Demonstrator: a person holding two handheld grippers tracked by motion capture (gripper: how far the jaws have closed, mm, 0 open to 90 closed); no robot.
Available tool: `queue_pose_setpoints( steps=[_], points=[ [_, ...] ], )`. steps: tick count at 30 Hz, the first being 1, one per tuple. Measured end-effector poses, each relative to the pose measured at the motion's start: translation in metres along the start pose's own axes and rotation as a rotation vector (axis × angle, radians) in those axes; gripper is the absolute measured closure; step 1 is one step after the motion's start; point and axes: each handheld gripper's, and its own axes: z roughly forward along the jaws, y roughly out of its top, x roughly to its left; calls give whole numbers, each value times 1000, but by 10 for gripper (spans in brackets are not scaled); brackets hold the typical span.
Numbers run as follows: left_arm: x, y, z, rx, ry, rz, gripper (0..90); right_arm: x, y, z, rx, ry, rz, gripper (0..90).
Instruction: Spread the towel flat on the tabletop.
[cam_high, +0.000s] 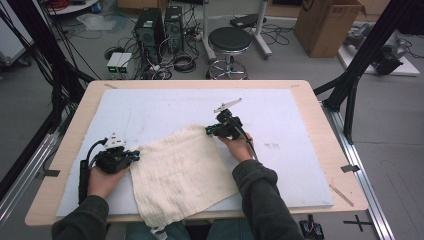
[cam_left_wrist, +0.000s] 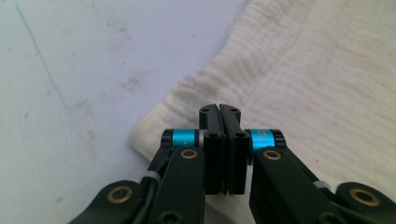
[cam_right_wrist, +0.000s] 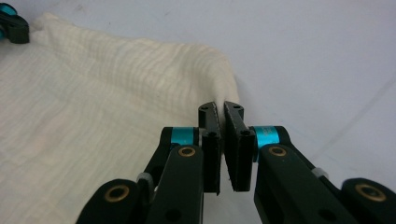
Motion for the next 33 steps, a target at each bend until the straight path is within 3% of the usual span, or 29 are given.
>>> queue_pose_setpoints(
  steps=[2,3,4,5,6,10,14,15,16,17,18,19,20,22,23,27,29,33],
  points=[
    [-3,8,8,-6,-9,-5,881,-1,0,-15,-17,-24,-6,859],
    [-4,13,12,0,-13,12,881,-2,-2,-30,-27,-57,-20,859],
    [-7,18,16,-12,-17,16,881,-2,-2,-30,-27,-57,-20,859],
    [-9,24,19,-32,-24,16,882,-5,-6,-45,-19,-94,-15,858],
    [-11,30,23,-31,-34,12,882,-5,-6,-45,-19,-94,-15,858],
    [-21,53,41,-44,-57,39,881,-13,-19,-72,-14,-139,11,858],
    [-27,69,58,-51,-71,28,881,-19,-32,-93,-37,-170,21,856],
    [-28,71,62,-42,-77,38,881,-21,-35,-95,-31,-172,30,849],
    [-29,71,65,-30,-87,46,877,-29,-43,-91,8,-152,65,694],
    [-30,70,68,-14,-112,52,877,-29,-43,-91,8,-152,65,694],
    [-29,69,70,9,-129,60,791,-36,-50,-87,46,-163,108,609],
    [-29,68,70,18,-132,68,791,-36,-50,-87,46,-163,108,609],
    [-27,68,69,12,-139,67,730,-38,-52,-87,23,-163,105,608],
    [-21,70,65,-42,-134,28,660,-39,-52,-89,-8,-151,114,604],
    [-18,72,63,-72,-119,7,661,-39,-50,-89,-32,-161,97,613],
    [-4,75,65,-113,-82,-68,685,-46,-46,-82,-98,-175,99,628],
    [0,72,71,-95,-77,-101,668,-54,-44,-71,-64,-160,128,580],
    [2,66,85,-13,-105,-103,604,-62,-47,-53,-10,-161,147,553]
  ],
)
